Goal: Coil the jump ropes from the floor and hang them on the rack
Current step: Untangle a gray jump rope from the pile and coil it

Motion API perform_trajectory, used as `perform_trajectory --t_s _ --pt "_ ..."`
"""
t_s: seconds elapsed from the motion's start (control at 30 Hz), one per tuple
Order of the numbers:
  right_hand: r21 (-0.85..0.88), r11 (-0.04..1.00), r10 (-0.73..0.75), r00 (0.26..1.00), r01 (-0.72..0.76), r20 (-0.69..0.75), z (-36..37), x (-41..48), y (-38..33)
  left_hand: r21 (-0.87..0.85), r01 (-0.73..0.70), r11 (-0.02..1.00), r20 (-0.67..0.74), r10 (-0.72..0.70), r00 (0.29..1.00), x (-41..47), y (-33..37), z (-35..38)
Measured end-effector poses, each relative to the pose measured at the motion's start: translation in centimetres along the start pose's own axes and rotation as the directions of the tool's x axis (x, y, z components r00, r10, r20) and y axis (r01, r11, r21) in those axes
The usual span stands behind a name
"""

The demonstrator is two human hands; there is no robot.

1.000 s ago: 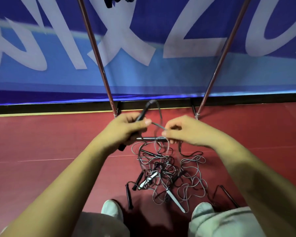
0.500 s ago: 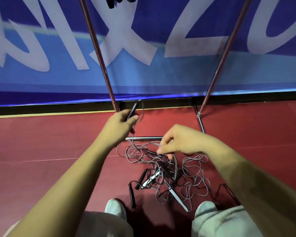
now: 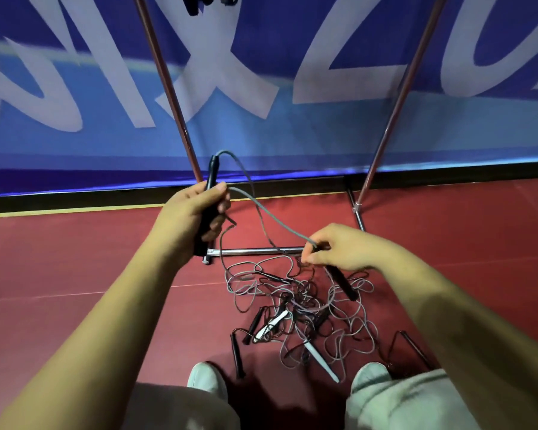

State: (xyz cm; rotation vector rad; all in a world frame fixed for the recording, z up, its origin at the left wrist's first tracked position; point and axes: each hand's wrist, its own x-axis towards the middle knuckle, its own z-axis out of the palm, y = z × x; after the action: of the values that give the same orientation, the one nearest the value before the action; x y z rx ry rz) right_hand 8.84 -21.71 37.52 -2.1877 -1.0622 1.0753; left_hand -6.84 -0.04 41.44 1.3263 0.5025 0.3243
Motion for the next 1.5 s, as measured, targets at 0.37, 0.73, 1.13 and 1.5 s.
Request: perform_trajectory --t_s 0.37,0.73,1.13,1.5 --pt "0.728 0.669 0.051 0.969 0.148 -0.243 -0.4 -0.9 -4.3 0.035 0.363 0.931 0.106 -0.364 0.925 -0.8 -2.9 3.5" --pt "0.277 0.944 -0.011 0.856 0.179 -0.517 -0.7 -0.1 -2.8 -0.147 0.581 0.801 0.536 -0.429 0.727 -2.3 -3.7 4.9" --pt "0.216 0.934 -0.207 0.926 0.283 -0.316 -1.6 -0.6 -3.0 0.121 0.365 0.923 0.581 -0.364 0.728 -1.9 -3.3 3.8" --pt "0.269 0.887 -0.216 0.853 0.375 -0.475 -2.7 -1.3 -2.8 0.107 0.359 0.927 0.483 -0.364 0.797 -2.1 -4.2 4.5"
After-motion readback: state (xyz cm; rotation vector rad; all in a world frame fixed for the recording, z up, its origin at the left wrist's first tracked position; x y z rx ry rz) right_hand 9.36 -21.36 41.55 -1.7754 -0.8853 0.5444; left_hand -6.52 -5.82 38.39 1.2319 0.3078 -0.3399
